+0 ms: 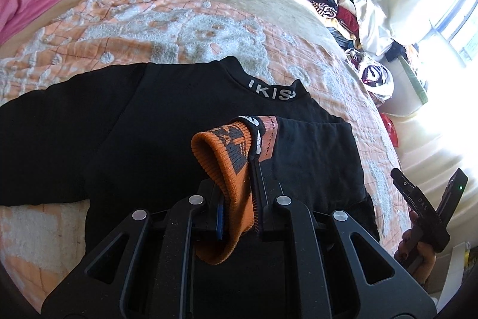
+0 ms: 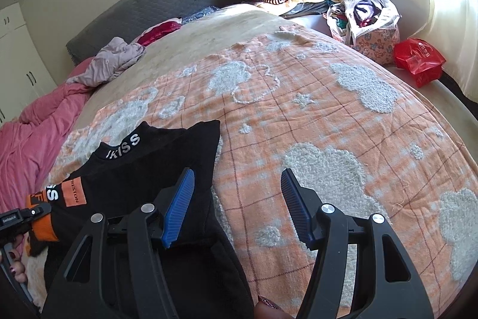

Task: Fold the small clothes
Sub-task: 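Lay the cuff onto the shirt body with the left tool and open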

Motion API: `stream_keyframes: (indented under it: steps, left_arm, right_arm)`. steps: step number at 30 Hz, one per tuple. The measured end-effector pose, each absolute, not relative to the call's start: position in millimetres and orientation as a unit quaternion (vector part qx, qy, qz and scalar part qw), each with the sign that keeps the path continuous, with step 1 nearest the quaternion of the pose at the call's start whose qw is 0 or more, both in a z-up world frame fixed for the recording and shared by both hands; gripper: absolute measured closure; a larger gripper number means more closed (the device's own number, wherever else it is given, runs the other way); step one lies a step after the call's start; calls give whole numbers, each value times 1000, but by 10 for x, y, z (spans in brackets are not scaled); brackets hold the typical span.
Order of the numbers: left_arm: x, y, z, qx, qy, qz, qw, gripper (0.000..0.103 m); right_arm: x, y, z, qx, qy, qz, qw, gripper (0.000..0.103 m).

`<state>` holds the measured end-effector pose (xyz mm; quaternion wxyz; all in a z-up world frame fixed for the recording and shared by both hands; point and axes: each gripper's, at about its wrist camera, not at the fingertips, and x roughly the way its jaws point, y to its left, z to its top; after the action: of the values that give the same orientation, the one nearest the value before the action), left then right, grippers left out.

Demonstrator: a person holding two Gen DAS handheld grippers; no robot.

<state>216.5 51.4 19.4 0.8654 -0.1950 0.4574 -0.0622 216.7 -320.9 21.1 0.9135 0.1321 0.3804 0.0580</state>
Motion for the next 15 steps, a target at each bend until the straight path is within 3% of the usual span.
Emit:
stream_keyframes:
  steps: [15]
  left_arm:
    - [2013,550,341,-153,431,-31,889,95]
  right_arm:
    - [2111,-2511,176,24,384,136,913,44]
